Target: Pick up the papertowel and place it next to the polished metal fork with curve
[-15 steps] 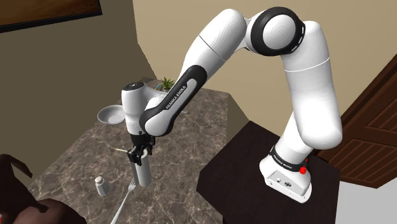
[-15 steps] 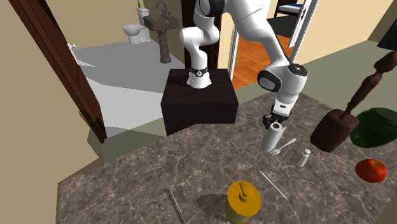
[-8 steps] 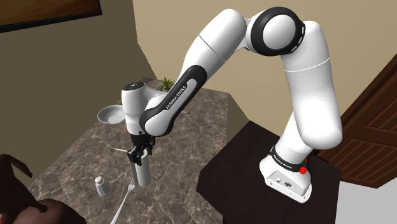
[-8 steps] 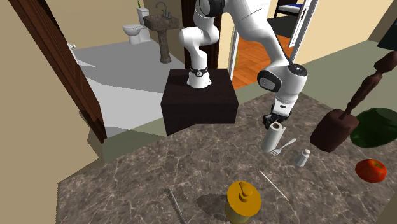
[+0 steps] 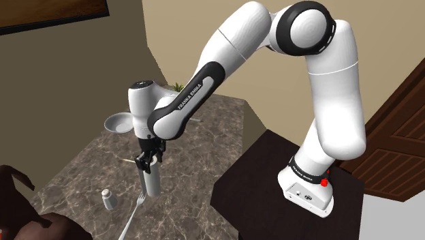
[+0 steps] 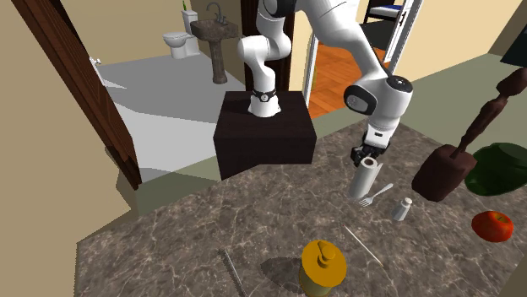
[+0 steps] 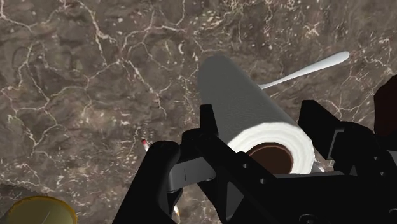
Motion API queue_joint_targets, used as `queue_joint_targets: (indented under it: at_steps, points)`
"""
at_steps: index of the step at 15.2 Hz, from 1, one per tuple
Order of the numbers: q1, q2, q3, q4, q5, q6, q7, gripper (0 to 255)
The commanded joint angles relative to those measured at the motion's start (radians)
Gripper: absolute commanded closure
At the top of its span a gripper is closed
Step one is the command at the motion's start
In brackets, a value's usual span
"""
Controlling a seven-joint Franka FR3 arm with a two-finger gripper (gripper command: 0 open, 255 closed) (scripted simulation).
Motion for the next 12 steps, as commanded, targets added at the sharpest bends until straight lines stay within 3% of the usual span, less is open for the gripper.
queue_joint_targets:
  at_steps: [1,12]
  points:
    - [-0.006,-0.022,0.008,-0.004,0.009,-0.017,-0.003,255]
    - [-0.035,-0.130,0.044,0.003,0.059,-0.127,-0.025,255]
